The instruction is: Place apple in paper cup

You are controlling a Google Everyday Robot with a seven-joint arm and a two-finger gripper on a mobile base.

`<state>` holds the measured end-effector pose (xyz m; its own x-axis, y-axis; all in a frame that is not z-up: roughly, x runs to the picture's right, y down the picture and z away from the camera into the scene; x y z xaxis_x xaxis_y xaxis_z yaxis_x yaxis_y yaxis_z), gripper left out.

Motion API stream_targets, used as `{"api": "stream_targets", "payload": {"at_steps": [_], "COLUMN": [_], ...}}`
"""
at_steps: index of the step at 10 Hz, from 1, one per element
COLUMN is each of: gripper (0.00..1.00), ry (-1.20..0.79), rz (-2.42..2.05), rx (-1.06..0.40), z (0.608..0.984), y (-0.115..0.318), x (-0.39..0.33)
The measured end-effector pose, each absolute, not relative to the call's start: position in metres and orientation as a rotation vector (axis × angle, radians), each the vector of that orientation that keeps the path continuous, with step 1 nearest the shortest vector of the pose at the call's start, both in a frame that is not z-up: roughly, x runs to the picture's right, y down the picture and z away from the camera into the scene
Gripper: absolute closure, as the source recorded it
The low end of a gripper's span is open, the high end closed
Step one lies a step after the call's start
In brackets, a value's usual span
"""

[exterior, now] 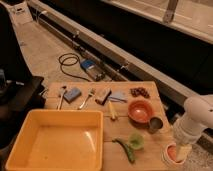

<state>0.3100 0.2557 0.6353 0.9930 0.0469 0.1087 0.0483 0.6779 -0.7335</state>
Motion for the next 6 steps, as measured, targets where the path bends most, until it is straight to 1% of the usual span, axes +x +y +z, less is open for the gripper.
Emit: {"api": "stream_targets", "payload": {"at_steps": [2,5,6], "gripper": [0.3,0.3,0.3], "ry": [-0.111,-0.12,-0.123], "rz": [-0.03,-0.089,-0.094], "rx": [-0.804,-0.742,-0.734], "z": [0.635,0.646,0.648], "y": [0.239,0.195,0.19], "x": [0.309,0.301,0.3]}}
